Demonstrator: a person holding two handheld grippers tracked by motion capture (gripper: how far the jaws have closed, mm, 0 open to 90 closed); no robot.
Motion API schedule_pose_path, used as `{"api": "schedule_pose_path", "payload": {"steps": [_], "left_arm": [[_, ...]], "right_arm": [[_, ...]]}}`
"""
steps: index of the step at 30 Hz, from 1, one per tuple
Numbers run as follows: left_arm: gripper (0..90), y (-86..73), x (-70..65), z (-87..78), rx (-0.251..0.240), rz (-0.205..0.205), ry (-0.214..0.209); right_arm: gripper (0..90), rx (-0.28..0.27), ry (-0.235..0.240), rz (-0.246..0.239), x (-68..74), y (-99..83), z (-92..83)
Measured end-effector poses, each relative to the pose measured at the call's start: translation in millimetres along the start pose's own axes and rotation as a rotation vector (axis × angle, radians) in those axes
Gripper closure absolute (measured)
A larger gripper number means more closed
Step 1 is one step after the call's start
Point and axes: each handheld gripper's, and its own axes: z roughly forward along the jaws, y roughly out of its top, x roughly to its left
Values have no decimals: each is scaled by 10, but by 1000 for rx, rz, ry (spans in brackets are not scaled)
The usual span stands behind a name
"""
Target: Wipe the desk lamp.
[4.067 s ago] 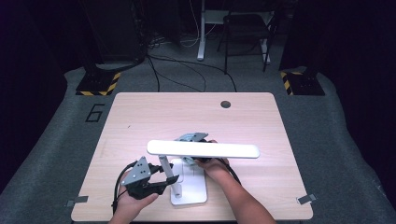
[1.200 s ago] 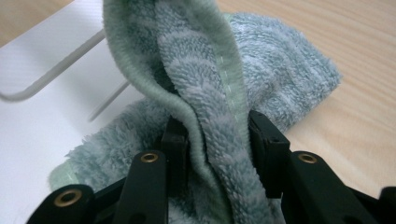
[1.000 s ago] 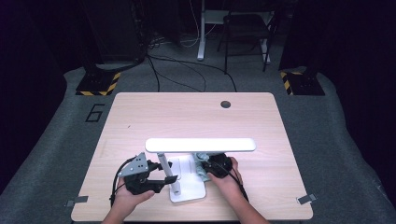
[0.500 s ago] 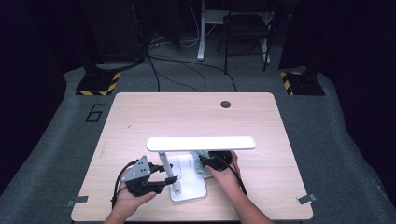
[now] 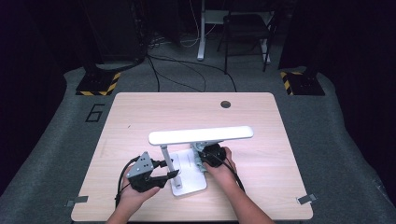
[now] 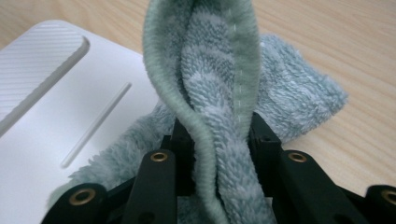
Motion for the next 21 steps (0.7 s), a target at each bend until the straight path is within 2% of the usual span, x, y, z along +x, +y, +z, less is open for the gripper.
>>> {"api": "schedule_pose_path", "payload": {"steps": [4,8,13,15,16,18,20,21], "left_arm": [[533,5,-13,1,6,-2,10],[534,6,-19,5,5,-5,14],[535,8,-30,5,9,-8,20],[535,7,-32,6,7,-9,22],[535,7,-33,5,7,-10,23],[535,3,-39,10,-1,-12,31],[536,4,-31,3,7,-11,21],[536,4,-28,5,4,-10,22]], "right_arm": [[704,5,42,38,-1,-52,-66],[706,34,59,1,62,-126,-194],[706,42,102,-32,138,-332,-430],[706,38,112,-15,183,-416,-512],[706,33,117,-32,193,-457,-554],[705,38,134,-33,224,-534,-644],[705,32,139,-35,250,-599,-710],[705,26,140,-23,276,-632,-737]]}}
